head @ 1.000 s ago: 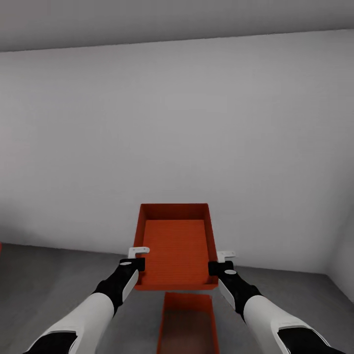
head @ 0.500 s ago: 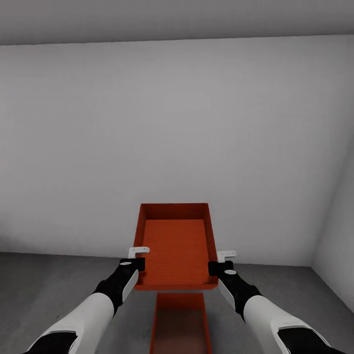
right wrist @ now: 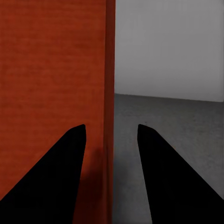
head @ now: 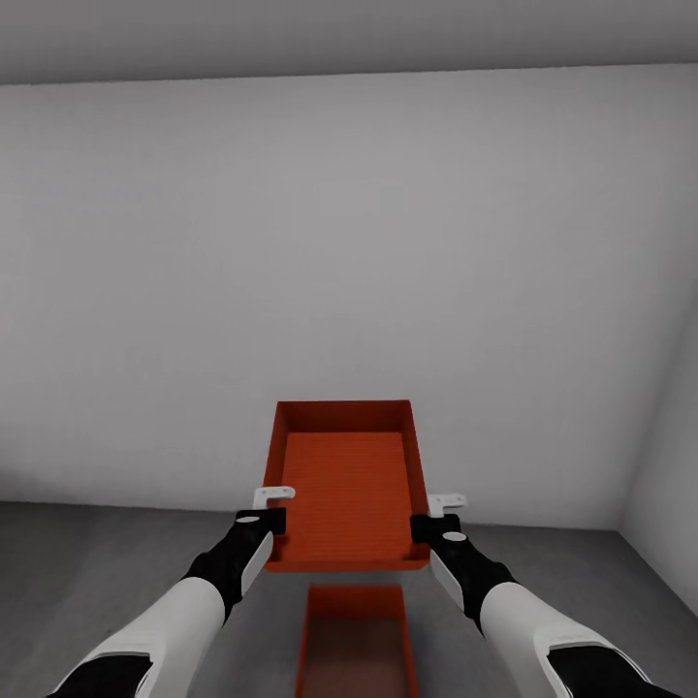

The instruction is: Move the two storage containers from the living room to the garage. In the garage, place one container on the floor and stack the other container on top of it (either order is fine).

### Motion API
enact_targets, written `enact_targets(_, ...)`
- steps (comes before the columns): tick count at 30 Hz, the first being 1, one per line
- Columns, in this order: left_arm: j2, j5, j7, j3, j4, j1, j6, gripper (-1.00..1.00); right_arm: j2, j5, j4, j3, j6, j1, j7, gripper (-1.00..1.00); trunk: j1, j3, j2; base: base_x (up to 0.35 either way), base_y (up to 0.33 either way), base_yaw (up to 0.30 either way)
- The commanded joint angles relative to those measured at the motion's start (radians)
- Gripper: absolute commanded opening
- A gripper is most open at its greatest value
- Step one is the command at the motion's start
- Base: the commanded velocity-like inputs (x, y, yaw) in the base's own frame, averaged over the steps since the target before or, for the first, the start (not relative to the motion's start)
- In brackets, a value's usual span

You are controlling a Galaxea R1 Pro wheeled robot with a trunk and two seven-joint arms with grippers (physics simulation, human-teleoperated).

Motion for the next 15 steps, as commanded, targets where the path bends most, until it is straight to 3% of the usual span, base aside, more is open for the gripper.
enact_targets(1, -0.002, -0.003, -0.002, 0.004, -0.004, 0.000, -0.070, -1.00, 0.003, -0.012, 0.003, -0.002, 0.002, 0.000, 0.001, -1.00, 0.001, 0.000, -0.001, 0.208, 0.000, 0.000)
enact_targets(15, -0.002, -0.002, -0.002, 0.004, -0.004, 0.000, -0.070, -1.00, 0.002, -0.012, 0.003, -0.003, 0.013, 0.000, 0.001, -1.00, 0.001, -0.008, -0.001, 0.030, 0.000, 0.000)
